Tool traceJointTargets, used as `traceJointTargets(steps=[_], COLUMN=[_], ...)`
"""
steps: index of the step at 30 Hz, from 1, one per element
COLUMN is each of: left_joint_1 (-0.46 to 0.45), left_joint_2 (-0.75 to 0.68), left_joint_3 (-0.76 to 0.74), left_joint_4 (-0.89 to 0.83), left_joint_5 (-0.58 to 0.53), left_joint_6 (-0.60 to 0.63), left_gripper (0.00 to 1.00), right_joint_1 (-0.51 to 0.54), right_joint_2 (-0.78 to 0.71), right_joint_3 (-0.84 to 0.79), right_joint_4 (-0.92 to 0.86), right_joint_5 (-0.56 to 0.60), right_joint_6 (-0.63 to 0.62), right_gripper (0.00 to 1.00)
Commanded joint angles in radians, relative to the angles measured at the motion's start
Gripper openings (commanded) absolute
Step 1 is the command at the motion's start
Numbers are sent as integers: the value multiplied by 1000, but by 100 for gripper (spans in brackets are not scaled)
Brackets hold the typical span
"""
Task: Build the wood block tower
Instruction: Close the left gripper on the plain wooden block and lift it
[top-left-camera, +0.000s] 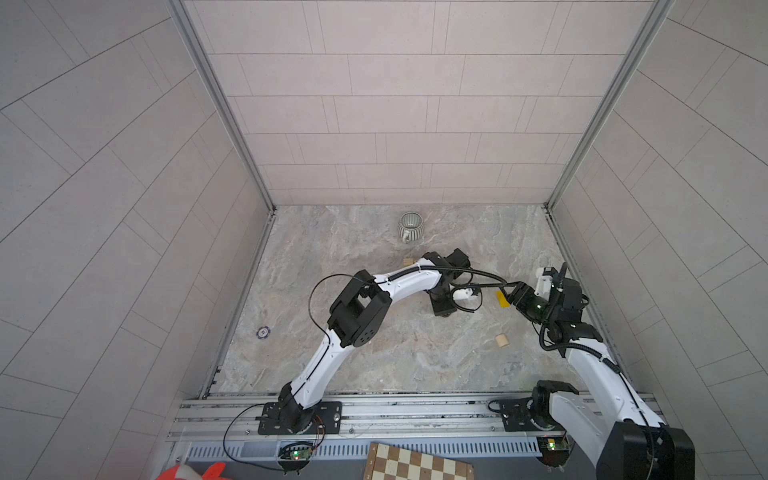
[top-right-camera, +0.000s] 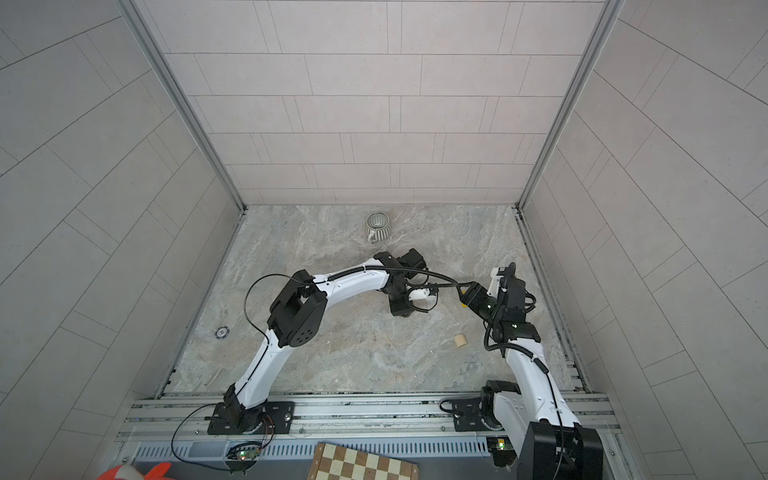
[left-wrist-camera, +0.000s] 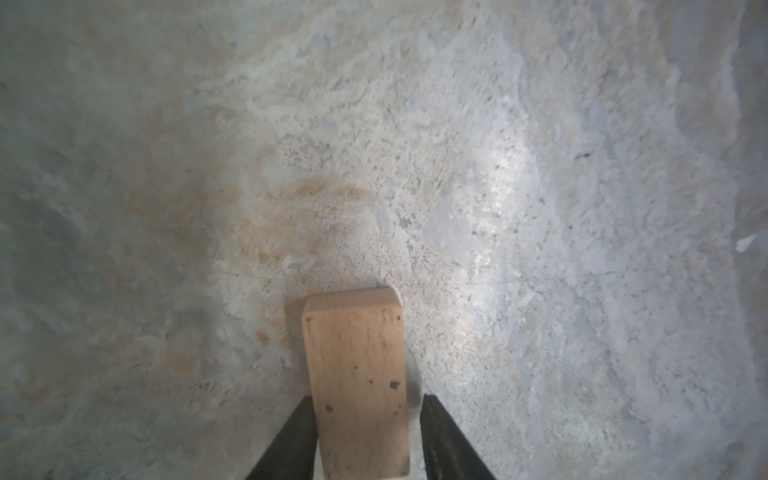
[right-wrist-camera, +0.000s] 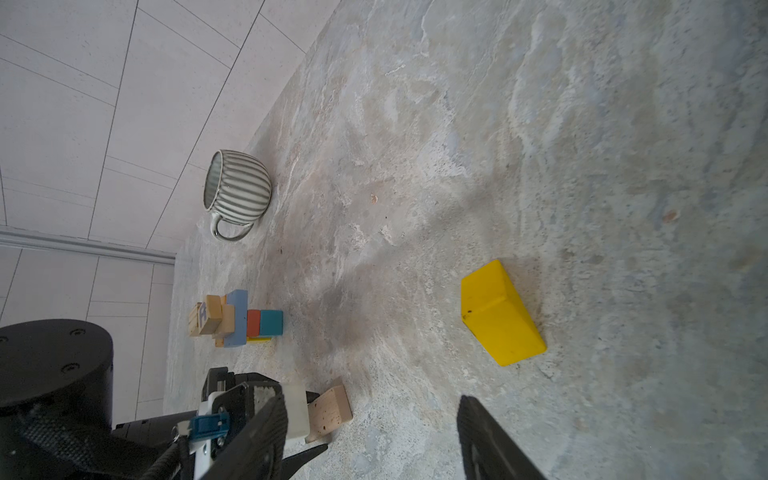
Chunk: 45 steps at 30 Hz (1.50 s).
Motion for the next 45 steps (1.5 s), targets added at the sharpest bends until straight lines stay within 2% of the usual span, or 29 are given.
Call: traceJointTargets(steps=[1,7,21,26,29,36,45], left_joint_1=[-2,-2,37,37,35,24,4], left_joint_2=[-24,-76,-211,-203,-170,-105,-37], left_joint_3=[21,26,20,-8,-2,-2,-8], left_joint_4=[-24,-35,-62,-34,-32,1,40], left_joint_5=[-1,-39,-2,48,64,54,-11], left_joint_6=[12,39,75,46,25,-24,-62], left_gripper=[45,43,43,64,74,76,77], right_joint_1=[-5,-5,-1,1,2,2,2], right_joint_2=[-6,-8,-13,-12,-13,-14,-13], right_joint_3=[-17,-27,-15,-13,-14,-14,-21], right_joint_4=[19,45,34,33,28,28,35], right_joint_5=[-1,-2,-14,-12,-10,-6,-9], right_joint_6=[8,11,-10,-14,-20,-21,-17], right_gripper=[67,67,67,68,68,69,69])
